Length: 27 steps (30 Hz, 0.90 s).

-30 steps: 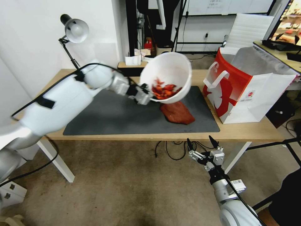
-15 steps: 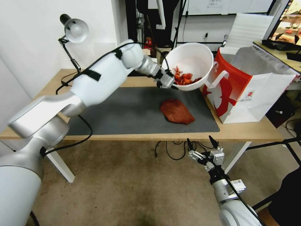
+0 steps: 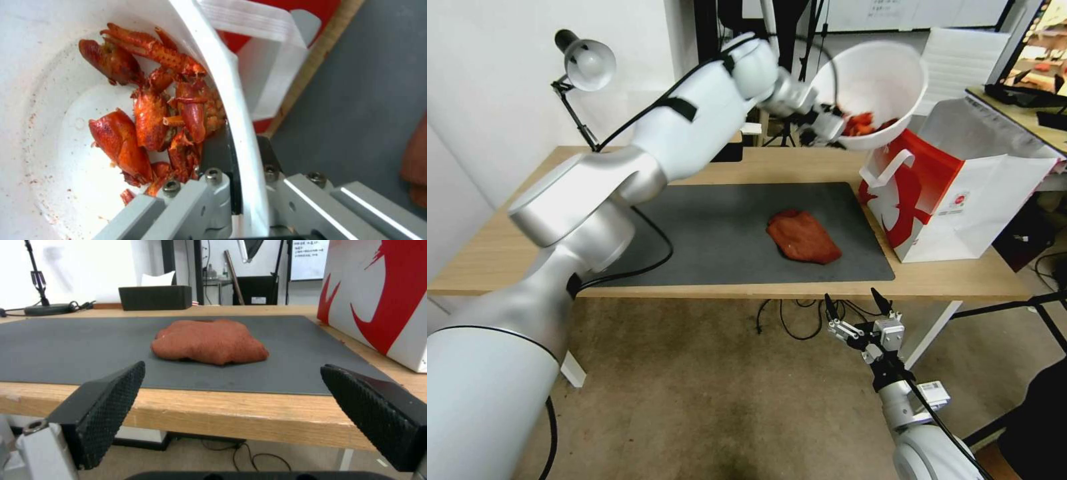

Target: Sweep shrimp from table into container with towel, then put container into takeout bag.

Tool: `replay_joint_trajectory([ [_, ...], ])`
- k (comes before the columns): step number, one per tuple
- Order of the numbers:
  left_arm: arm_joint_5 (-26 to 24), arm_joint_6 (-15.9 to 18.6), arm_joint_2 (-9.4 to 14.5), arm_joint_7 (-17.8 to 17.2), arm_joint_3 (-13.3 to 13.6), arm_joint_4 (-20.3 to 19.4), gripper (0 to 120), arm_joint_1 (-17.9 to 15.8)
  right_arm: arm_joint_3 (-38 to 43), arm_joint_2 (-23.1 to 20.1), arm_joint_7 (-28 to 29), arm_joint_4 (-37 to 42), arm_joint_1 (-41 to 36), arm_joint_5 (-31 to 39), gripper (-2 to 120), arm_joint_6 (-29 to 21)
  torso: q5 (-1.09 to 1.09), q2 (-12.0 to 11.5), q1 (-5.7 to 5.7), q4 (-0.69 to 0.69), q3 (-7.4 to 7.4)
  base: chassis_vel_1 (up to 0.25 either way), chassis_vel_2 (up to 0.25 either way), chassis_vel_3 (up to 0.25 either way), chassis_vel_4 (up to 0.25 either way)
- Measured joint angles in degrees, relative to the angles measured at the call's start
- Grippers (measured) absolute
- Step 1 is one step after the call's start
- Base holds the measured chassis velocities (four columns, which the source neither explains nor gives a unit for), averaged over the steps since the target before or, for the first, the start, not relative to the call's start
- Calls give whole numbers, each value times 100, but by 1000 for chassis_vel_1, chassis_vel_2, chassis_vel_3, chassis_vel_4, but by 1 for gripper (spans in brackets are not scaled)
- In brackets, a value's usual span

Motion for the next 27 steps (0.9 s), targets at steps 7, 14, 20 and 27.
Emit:
replay_joint_trajectory([
  [7, -98, 197, -119, -161, 258, 305, 0, -288, 0, 0, 0, 0, -1, 0, 100, 0, -2, 0, 0, 4, 0, 0, 0, 0, 0],
  [14, -382, 410, -112, -262, 496, 236, 0, -453, 0, 0, 0, 0, 0, 0, 100, 0, -2, 0, 0, 0, 0, 0, 0, 0, 0],
  [20, -1019, 615, -98, -371, 743, 52, 0, -611, 0, 0, 0, 0, 0, 0, 100, 0, -2, 0, 0, 3, 0, 0, 0, 0, 0],
  [27, -2208, 739, -89, -1147, 1594, -745, 0, -598, 0, 0, 0, 0, 0, 0, 100, 0, -2, 0, 0, 1, 0, 0, 0, 0, 0],
])
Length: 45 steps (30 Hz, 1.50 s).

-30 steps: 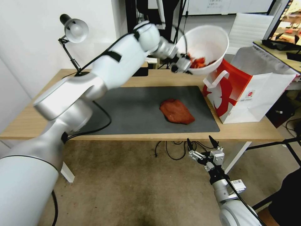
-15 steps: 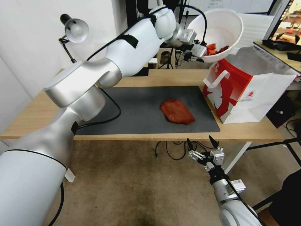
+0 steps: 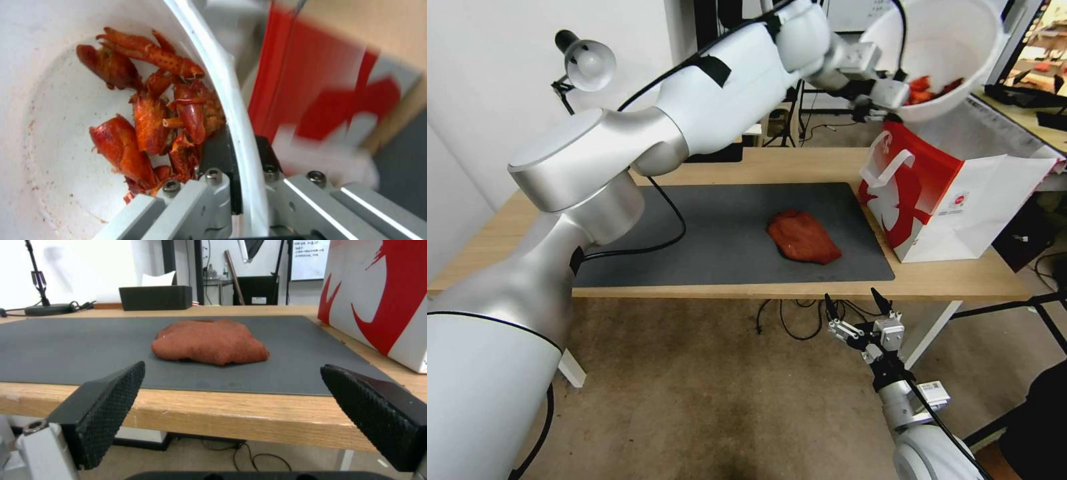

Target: Sweep shrimp from table into container with towel, then put container into takeout bag.

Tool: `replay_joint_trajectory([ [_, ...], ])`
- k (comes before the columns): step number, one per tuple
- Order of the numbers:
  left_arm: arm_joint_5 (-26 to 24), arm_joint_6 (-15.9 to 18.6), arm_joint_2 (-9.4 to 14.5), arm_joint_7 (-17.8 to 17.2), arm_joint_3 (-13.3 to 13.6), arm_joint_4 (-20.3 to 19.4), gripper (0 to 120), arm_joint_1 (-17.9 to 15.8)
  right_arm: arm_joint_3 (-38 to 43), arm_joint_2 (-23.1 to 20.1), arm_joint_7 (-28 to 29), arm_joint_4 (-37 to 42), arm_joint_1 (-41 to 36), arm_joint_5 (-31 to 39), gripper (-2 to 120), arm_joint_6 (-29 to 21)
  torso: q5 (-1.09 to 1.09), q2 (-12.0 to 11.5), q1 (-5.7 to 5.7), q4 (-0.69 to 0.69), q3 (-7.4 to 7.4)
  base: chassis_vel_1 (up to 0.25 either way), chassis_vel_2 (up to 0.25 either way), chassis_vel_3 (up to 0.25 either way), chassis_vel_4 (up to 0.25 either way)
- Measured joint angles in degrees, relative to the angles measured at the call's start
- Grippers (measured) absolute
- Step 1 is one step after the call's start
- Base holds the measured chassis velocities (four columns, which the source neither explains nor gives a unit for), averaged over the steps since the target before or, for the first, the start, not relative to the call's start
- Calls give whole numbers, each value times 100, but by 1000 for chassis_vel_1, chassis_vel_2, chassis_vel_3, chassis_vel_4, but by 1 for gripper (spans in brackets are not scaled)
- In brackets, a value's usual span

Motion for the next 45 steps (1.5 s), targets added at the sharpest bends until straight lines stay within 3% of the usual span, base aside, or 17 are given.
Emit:
replay_joint_trajectory([
  [1, 0, 0, 0, 0, 0, 0, 0, 0, 0, 0, 0, 0, 0, 0, 100, 0, 0, 0, 0, 0, 0, 0, 0, 0, 0],
  [3, -337, 70, 0, -145, 319, -260, 0, 53, 0, 0, 0, 0, 0, 0, 100, 0, 1, 0, 0, -1, 0, 0, 0, 0, 0],
  [5, -390, 98, 0, -167, 457, -386, 0, 81, 0, 0, 0, 0, 0, 0, 100, 0, 1, 0, 0, -1, 0, 0, 0, 0, 0],
  [9, -381, 147, 3, -160, 602, -502, 0, 122, 0, 0, 0, 0, 0, 0, 100, 0, 0, 0, 0, 0, 0, 0, 0, 0, 0],
  [17, -260, 141, 7, -40, 599, -423, 0, 114, 0, 0, 0, 0, 0, 0, 100, 0, 0, 0, 0, 0, 0, 0, 0, 0, 0],
  [21, -168, 109, 9, 32, 417, -313, 0, -61, 0, 0, 0, 0, 0, 0, 100, 0, 1, 0, 0, 0, 0, 0, 0, 0, 0],
  [24, -216, 101, 9, -64, 345, -307, 0, -118, 0, 0, 0, 0, 0, 0, 100, 0, 0, 0, 0, 0, 1, 0, 0, 0, 0],
  [28, -632, 112, 8, -453, 296, -347, 0, -220, 0, 0, 0, 0, 0, 0, 100, 0, 0, 0, 0, 0, 0, 0, 0, 0, 0],
  [32, -755, 119, 8, -608, 397, -414, 0, -256, 0, 0, 0, 0, 0, 0, 100, 0, 0, 1, 0, 0, 0, 0, 0, 0, 0],
  [36, -865, 129, 9, -738, 658, -506, 0, -41, 0, 0, 0, 0, 0, 0, 100, 0, 0, 1, 0, 0, 1, 0, 0, 0, 0],
  [45, -1268, 222, 10, -880, 830, -537, 0, 61, 0, 0, 0, 0, 0, 0, 100, 0, 0, 1, 0, 0, 1, 0, 0, 0, 0],
])
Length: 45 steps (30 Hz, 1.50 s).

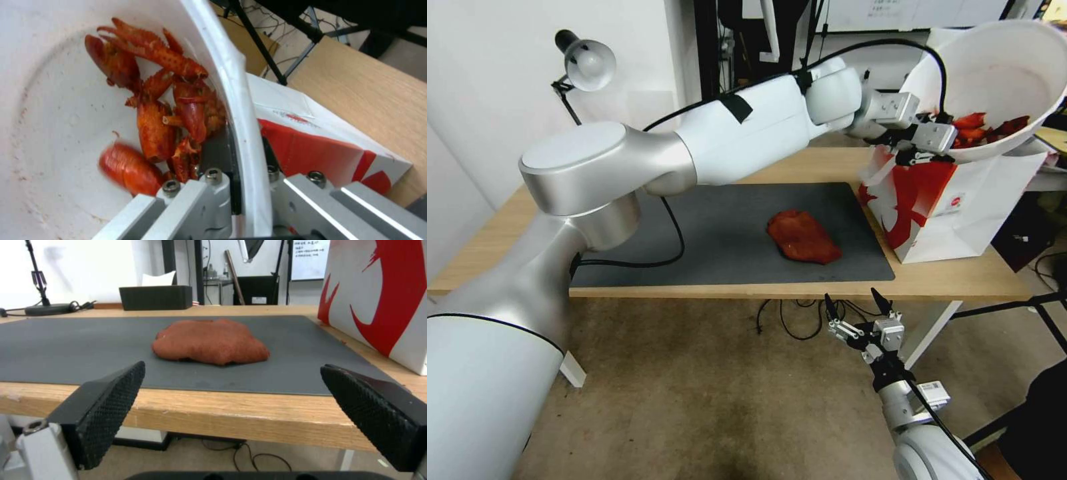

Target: Sweep shrimp from table into container with towel, then put container into takeout bag.

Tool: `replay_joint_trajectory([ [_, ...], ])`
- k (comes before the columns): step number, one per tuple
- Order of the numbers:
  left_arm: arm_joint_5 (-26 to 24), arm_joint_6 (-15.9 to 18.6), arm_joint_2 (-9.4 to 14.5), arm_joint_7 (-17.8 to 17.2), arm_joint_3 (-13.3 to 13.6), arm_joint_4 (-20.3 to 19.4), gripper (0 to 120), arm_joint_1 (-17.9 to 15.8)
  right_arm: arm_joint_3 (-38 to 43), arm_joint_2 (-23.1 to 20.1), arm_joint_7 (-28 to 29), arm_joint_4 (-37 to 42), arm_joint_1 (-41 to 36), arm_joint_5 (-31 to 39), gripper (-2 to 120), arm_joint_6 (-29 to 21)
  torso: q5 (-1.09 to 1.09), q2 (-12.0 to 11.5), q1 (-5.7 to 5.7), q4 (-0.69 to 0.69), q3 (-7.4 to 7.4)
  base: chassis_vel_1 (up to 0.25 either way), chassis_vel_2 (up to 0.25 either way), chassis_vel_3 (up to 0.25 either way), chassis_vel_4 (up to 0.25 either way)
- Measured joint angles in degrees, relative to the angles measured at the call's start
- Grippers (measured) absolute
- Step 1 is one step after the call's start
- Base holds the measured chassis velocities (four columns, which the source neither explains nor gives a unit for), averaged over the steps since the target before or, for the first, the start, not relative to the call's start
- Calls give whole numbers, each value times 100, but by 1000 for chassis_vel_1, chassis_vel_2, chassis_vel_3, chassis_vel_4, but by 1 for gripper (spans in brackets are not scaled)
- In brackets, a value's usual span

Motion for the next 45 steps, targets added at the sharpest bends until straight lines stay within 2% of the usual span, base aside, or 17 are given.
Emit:
replay_joint_trajectory([
  [6, -9, 19, 0, 9, 1, 9, 0, -48, 0, 0, 0, 0, 0, 0, 100, 0, 0, 0, 0, 0, 0, 0, 0, 0, 0],
  [12, 226, 38, -1, 128, -4, -50, 0, -50, 0, 0, 0, 0, 0, 0, 100, 0, 0, 0, 0, 0, 0, 0, 0, 0, 0],
  [21, 534, 176, -1, 456, 167, -158, 0, -176, 0, 0, 0, 0, 0, 0, 100, 0, 0, 0, 0, 0, 0, 0, 0, 0, 0],
  [37, 810, 497, -1, 897, 266, -149, 0, -519, 0, 0, 0, 0, 0, 0, 100, 0, 0, -1, 0, 0, 0, 0, 0, 0, 0],
  [40, 1016, 534, -1, 1110, 290, -150, 0, -544, 0, 0, 0, 0, 0, 0, 100, 0, 0, -1, -1, 0, 0, 0, 0, 0, 0],
  [45, 1062, 595, -1, 1287, 330, -146, 0, -579, 0, 0, 0, 0, 0, 0, 100, 0, 0, -1, 0, 0, 0, 0, 0, 0, 0],
])
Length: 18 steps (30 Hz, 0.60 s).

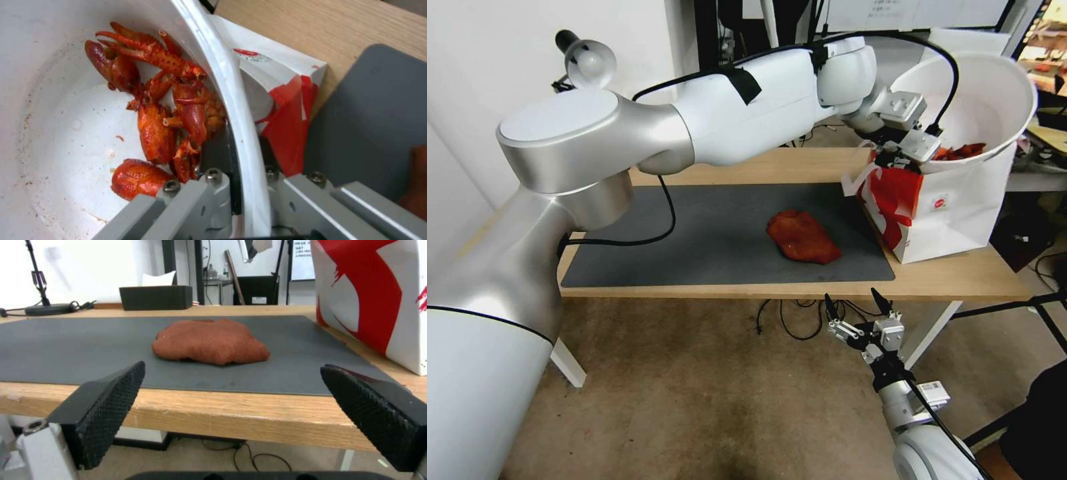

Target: Sweep shrimp from table into container with towel, then put container into takeout bag.

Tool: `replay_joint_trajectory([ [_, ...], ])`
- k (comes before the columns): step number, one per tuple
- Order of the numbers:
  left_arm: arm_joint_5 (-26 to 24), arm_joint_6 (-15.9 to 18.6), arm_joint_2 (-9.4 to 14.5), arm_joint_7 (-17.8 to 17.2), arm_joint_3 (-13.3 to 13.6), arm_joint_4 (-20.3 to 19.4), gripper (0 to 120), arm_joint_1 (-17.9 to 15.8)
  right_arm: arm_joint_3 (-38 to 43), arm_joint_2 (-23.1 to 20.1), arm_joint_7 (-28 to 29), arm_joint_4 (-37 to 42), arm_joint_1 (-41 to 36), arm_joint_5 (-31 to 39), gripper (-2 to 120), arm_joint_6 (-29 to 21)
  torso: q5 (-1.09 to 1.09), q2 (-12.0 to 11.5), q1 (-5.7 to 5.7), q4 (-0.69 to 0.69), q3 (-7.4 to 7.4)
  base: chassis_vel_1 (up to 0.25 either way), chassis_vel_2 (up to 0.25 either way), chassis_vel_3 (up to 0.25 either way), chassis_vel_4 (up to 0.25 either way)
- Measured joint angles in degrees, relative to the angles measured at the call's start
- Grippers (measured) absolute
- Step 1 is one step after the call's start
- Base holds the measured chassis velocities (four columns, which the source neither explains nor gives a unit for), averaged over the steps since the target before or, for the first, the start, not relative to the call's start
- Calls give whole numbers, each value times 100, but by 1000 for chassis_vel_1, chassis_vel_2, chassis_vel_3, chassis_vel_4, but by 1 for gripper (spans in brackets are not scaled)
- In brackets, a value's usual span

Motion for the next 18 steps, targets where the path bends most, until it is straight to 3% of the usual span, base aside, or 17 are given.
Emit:
replay_joint_trajectory([
  [13, 3, 152, 1, 265, 84, -83, 0, -80, 0, 0, 0, 0, 0, 0, 100, 0, 0, 0, 0, 0, 0, 0, 0, 0, 0],
  [15, 6, 189, 1, 270, 87, -126, 5, -80, 0, 0, 0, 0, 0, 0, 100, 0, 0, 0, 0, 0, 0, 0, 0, 0, 0],
  [17, 6, 252, 0, 272, 96, -200, 19, -80, 0, 0, 0, 0, 0, 0, 100, 0, 0, 0, 0, -1, 0, 0, 0, 0, 0],
  [18, 6, 252, 0, 272, 96, -200, 19, -80, 0, 0, 0, 0, 0, 0, 100, 0, 0, 0, 0, -1, 0, 0, 0, 0, 0],
])
